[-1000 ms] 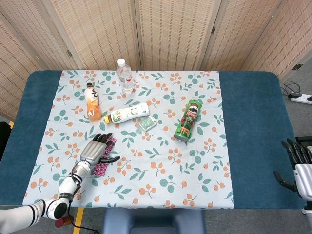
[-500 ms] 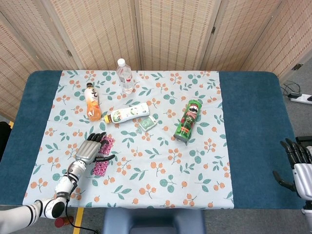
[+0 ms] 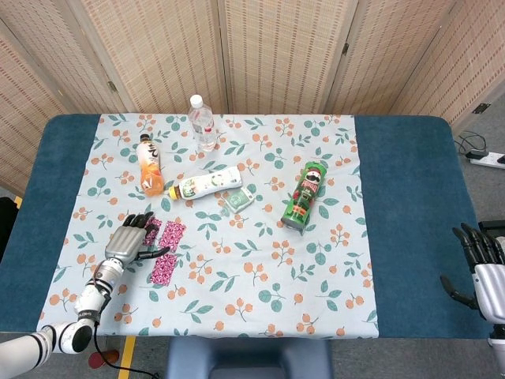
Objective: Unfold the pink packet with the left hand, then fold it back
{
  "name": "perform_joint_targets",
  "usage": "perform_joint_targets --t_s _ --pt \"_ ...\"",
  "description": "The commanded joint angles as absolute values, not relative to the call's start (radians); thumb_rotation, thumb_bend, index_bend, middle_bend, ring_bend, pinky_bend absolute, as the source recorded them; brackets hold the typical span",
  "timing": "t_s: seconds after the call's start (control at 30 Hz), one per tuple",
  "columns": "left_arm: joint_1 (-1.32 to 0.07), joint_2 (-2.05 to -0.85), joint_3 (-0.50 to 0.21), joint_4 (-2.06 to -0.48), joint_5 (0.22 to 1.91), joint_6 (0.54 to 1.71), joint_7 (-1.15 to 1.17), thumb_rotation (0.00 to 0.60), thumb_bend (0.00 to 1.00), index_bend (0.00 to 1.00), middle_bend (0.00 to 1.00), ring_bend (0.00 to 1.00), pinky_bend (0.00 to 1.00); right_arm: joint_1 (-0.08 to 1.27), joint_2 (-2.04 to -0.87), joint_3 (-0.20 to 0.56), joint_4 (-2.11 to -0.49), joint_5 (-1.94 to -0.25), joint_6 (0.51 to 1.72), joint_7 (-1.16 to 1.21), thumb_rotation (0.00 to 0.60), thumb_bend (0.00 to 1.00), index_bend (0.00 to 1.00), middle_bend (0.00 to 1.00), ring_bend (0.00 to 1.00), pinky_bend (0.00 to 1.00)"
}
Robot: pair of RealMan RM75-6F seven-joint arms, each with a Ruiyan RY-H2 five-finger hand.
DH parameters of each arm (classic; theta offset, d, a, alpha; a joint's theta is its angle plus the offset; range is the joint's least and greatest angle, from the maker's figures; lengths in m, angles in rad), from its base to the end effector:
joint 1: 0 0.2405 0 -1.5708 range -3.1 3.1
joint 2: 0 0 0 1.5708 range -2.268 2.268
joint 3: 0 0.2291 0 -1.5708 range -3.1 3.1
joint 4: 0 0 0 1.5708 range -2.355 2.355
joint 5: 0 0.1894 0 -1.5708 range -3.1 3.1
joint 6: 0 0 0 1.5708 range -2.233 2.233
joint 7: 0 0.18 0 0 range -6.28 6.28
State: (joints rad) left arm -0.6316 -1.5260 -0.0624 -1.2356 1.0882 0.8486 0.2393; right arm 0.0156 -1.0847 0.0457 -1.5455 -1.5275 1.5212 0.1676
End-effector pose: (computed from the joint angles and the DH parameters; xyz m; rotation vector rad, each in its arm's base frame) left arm -0.2433 0.3468 -0.0044 -1.8033 -1.0371 -0.5853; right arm -0.2995 -0.1932 0.1858 1.3215 -0.9580 0.9416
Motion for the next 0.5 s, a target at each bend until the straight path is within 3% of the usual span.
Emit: perform_joint_targets --t_s 0.03,0.5 --pt "-0.625 -1.518 -0.061 -1.232 1.092 0.853 0.234 0.000 0.07 0.26 0.00 0.00 0.00 0.015 -1.085 0.045 -1.547 -1.528 1.523 0.167 0.600 0.34 0.04 0.06 0.02 0.00" --pt "-0.586 -1.463 -0.058 -1.341 1.177 0.947 0.211 0.000 0.09 0.24 0.00 0.00 0.00 0.015 -1.081 0.044 -1.553 -1.538 1.529 0.163 0.600 0.34 0.04 0.06 0.02 0.00"
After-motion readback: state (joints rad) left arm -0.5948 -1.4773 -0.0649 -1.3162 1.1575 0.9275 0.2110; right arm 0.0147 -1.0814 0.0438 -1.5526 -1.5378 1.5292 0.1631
